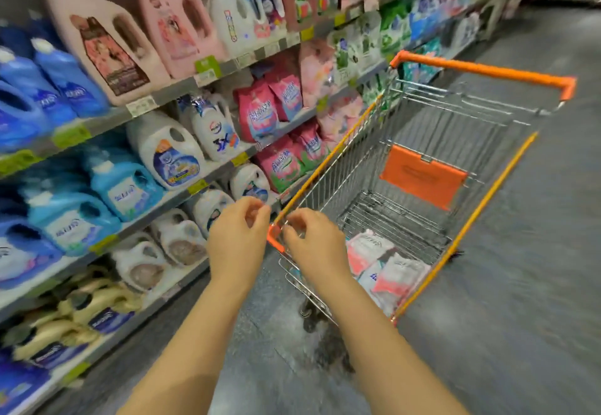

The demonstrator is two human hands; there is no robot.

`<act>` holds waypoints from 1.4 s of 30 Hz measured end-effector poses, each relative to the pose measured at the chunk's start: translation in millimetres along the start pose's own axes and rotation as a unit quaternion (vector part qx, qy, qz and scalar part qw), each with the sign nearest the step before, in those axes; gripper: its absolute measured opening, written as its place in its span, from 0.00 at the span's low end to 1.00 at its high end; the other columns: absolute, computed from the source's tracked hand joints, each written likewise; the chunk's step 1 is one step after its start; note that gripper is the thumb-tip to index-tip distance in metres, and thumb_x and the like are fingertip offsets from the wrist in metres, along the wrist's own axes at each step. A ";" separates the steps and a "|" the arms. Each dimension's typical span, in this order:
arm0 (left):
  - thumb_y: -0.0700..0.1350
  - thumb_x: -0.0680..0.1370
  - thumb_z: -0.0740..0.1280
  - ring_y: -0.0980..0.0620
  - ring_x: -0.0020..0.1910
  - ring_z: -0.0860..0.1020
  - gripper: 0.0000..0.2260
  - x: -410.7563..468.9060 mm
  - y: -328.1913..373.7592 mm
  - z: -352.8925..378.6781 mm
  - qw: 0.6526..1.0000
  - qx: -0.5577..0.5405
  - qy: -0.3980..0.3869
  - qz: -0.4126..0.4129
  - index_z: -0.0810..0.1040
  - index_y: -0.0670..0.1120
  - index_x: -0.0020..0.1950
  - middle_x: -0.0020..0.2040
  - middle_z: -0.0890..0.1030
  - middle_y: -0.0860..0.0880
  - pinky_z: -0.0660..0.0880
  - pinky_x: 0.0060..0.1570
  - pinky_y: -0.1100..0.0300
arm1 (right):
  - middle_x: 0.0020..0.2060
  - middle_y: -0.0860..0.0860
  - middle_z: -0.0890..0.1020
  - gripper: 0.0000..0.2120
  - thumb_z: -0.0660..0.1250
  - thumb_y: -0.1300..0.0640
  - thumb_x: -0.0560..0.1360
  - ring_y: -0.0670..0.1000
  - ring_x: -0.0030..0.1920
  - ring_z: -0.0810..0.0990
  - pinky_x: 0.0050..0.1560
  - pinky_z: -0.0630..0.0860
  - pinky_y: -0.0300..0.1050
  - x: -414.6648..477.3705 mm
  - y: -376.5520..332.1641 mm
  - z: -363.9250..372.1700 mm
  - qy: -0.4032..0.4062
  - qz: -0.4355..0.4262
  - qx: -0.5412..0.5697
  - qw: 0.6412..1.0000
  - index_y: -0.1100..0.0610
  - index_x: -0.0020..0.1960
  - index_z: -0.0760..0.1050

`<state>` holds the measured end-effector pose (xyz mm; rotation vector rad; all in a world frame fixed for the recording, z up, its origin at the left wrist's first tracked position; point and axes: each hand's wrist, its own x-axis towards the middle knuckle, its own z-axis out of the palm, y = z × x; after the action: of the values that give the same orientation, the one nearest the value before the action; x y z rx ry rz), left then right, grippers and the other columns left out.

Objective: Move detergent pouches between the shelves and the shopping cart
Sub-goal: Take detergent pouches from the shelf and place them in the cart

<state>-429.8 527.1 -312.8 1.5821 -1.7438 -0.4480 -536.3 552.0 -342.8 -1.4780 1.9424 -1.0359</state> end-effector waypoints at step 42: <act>0.58 0.70 0.69 0.42 0.51 0.79 0.25 98.5 -145.5 540.8 0.790 0.034 -0.533 -0.302 0.75 0.42 0.59 0.54 0.81 0.43 0.76 0.53 0.51 | 0.58 0.51 0.76 0.23 0.61 0.48 0.79 0.55 0.57 0.78 0.46 0.75 0.34 215.6 427.5 118.8 0.148 0.663 0.357 0.641 0.63 0.66 0.69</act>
<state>-707.5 291.5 -749.5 2.1205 -1.9085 -1.9184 -760.8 368.5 -741.9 0.6486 1.7316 -1.0084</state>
